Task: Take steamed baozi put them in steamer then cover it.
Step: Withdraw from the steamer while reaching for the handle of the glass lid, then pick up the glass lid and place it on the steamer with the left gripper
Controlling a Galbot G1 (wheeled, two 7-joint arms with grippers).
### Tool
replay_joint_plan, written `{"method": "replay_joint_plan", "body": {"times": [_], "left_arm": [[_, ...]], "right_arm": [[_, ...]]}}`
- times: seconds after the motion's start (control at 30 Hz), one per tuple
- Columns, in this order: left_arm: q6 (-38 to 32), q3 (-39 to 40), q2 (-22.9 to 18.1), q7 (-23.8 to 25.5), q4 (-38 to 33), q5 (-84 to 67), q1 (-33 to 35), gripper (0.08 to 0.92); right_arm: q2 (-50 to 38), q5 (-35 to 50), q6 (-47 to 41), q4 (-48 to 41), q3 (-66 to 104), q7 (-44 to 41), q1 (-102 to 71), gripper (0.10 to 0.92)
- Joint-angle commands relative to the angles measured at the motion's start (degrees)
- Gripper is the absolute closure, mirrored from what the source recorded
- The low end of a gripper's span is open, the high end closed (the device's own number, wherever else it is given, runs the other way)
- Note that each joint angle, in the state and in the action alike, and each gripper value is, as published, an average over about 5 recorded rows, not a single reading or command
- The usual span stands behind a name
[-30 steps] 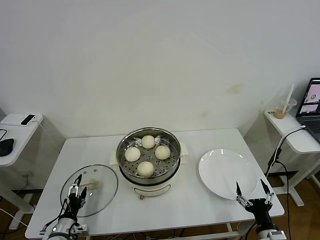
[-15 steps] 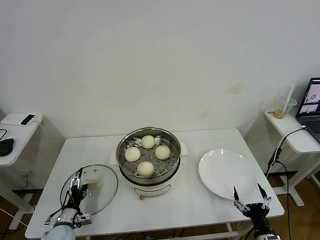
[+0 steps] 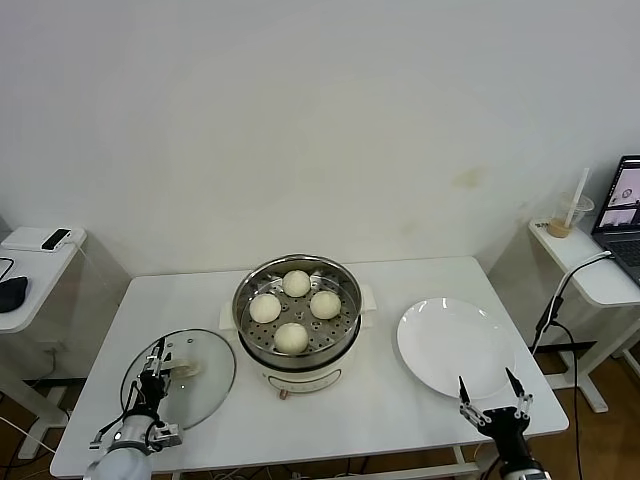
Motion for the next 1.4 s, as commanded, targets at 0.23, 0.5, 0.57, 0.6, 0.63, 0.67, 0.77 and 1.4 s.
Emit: {"method": "replay_joint_plan", "body": {"times": [0.23,0.5,0.57,0.6,0.63,0.67,0.77,1.4], "left_arm": [[-0.8,-0.9,-0.4,-2.8,-0.5,-0.4,1.4,0.684],[-2.6,-3.4,1.8,-4.0,-5.2,-3.4,4.9,0.852],[-3.2,-4.2,3.2,-4.1,-6.9,-4.6,6.6,0.852],[-3.5,-4.6,3.8,-4.1,-7.7,-5.0,7.3,0.852],[-3.8,-5.2,4.5,-4.0,-8.6,-5.4,8.1,0.852],[-4.2,-5.7,5.1,-3.9,-9.4,-5.8,8.8,0.852],[-6.6,-7.9,6.6,-3.6,-11.6,-6.6,10.2,0.852],[6.8,-14.3,10.6,11.6,-34.6,-14.9,15.4,0.852]], "right_arm": [[-0.1,-0.4,-0.3,0.3,-1.1,-0.2,0.7,0.203],[-0.8,-0.2,-0.8,0.0,-1.5,-0.4,0.7,0.203],[-1.1,0.1,-1.0,-0.1,-1.7,-0.6,0.8,0.203],[-1.3,0.3,-1.1,-0.1,-1.7,-0.6,0.9,0.203],[-1.5,0.4,-1.2,-0.1,-1.8,-0.7,0.9,0.203],[-1.6,0.5,-1.2,-0.1,-1.7,-0.7,1.0,0.203],[-1.8,0.7,-1.3,0.0,-1.8,-0.7,1.2,0.203],[-2.2,0.4,-1.1,0.4,-2.4,-0.8,0.8,0.203]]}}
